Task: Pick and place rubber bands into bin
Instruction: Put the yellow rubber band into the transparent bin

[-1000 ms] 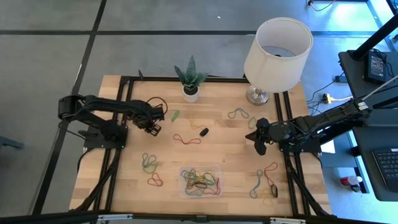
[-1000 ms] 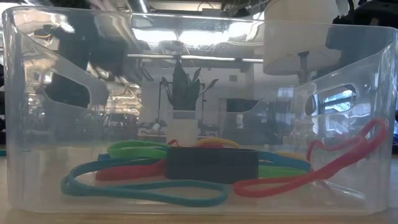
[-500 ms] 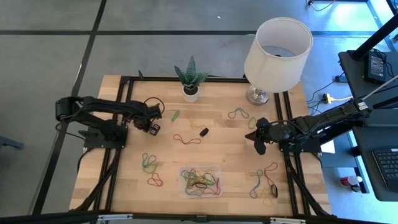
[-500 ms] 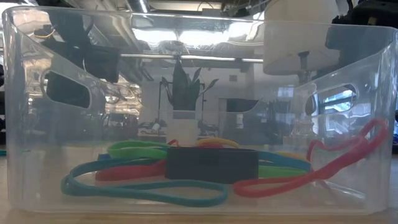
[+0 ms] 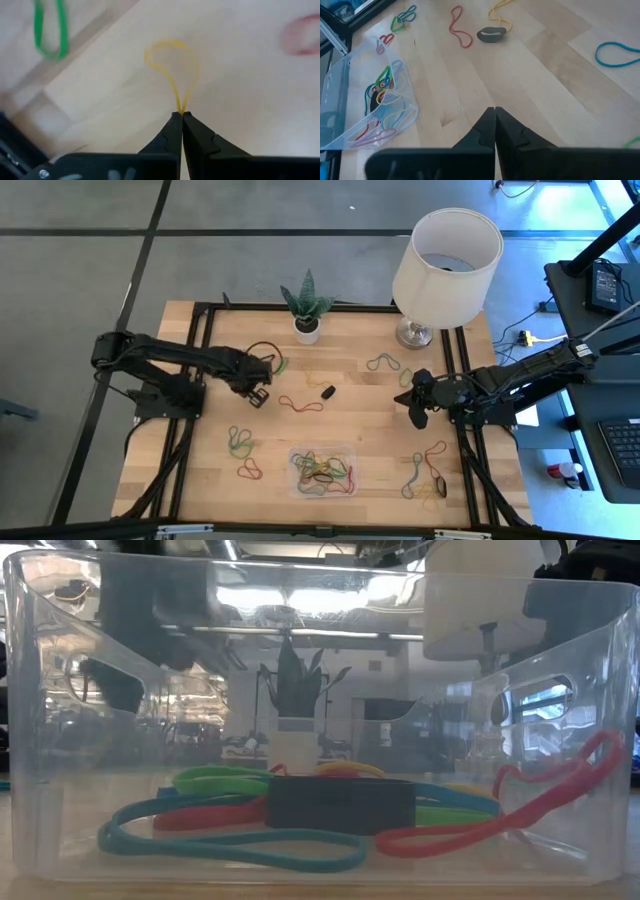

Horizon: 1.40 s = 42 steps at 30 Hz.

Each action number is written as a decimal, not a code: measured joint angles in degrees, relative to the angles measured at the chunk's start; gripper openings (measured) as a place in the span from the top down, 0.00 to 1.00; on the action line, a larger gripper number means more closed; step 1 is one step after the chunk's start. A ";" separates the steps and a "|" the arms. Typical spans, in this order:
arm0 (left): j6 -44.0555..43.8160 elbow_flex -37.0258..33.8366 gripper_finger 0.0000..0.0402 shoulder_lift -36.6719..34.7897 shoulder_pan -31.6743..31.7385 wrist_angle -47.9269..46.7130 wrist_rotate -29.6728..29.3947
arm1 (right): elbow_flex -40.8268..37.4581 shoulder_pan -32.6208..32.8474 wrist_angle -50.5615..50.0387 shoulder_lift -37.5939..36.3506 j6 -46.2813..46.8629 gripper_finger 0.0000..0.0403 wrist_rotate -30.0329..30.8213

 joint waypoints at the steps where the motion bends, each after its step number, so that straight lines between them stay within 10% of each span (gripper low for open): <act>1: -0.44 2.25 1.00 0.00 -1.80 -0.54 -0.98 | 0.00 -0.01 0.01 -0.02 -0.76 0.99 0.01; 10: -6.44 24.07 1.00 6.31 -16.35 -6.46 -8.02 | 0.02 -0.01 -0.34 0.00 -4.25 0.99 0.01; 27: -2.71 72.93 1.00 44.06 -28.60 -13.40 -7.25 | 0.04 0.05 -3.92 0.00 -7.32 0.99 -5.43; 42: -16.80 75.69 1.00 57.07 -33.59 -16.07 3.70 | 0.04 2.74 -3.94 0.00 -8.93 0.99 -6.23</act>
